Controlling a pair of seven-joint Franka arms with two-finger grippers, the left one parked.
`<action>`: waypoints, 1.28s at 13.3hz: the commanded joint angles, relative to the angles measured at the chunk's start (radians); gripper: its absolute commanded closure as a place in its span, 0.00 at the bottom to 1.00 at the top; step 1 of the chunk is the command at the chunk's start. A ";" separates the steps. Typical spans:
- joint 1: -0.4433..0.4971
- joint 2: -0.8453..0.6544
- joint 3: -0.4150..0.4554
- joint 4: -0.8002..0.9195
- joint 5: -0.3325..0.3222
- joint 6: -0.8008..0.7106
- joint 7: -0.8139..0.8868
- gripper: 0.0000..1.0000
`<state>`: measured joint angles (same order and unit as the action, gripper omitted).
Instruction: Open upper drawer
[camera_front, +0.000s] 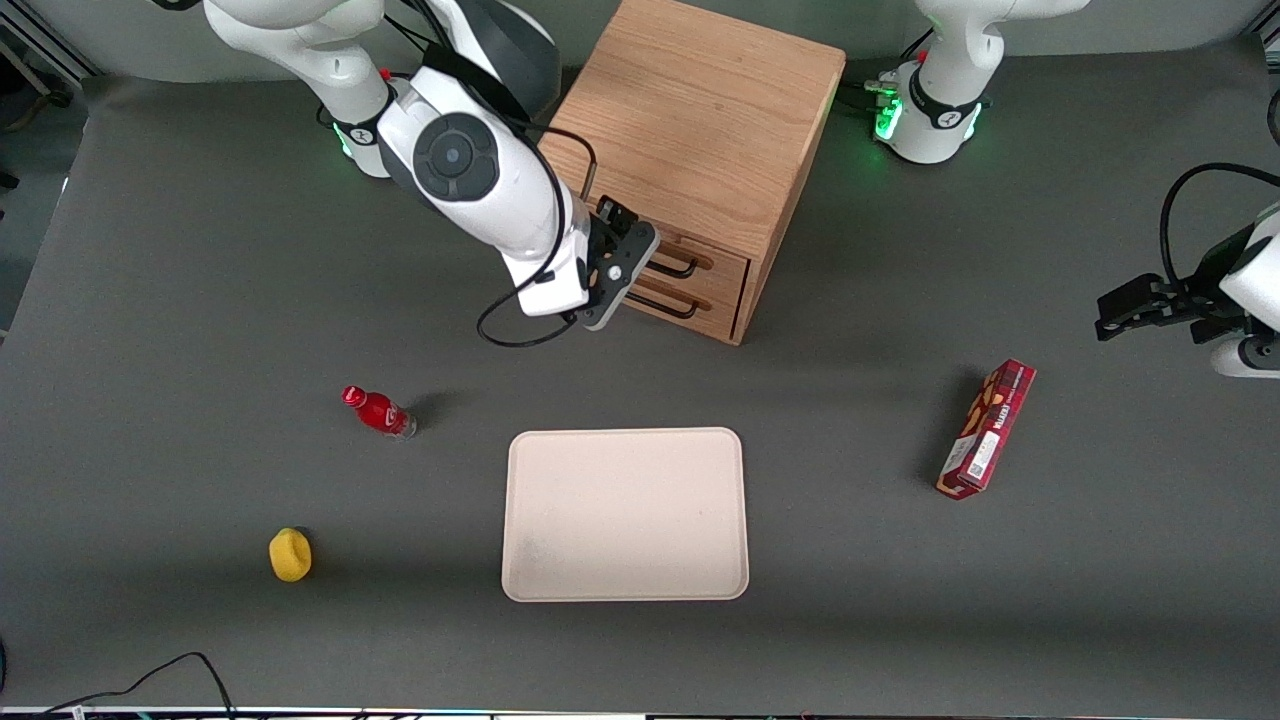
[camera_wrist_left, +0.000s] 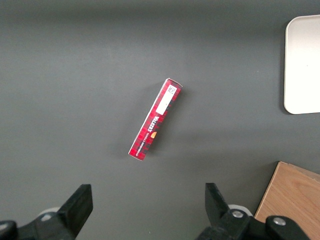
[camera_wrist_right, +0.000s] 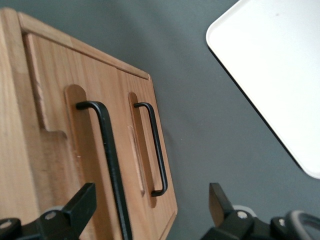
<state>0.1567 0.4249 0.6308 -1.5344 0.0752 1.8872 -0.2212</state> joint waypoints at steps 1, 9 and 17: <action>0.009 0.023 0.006 -0.007 -0.015 0.021 -0.055 0.00; 0.032 0.041 0.006 -0.061 -0.026 0.062 -0.087 0.00; 0.035 0.078 0.003 -0.058 -0.097 0.137 -0.096 0.00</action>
<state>0.1921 0.4900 0.6379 -1.6010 0.0223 1.9794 -0.2975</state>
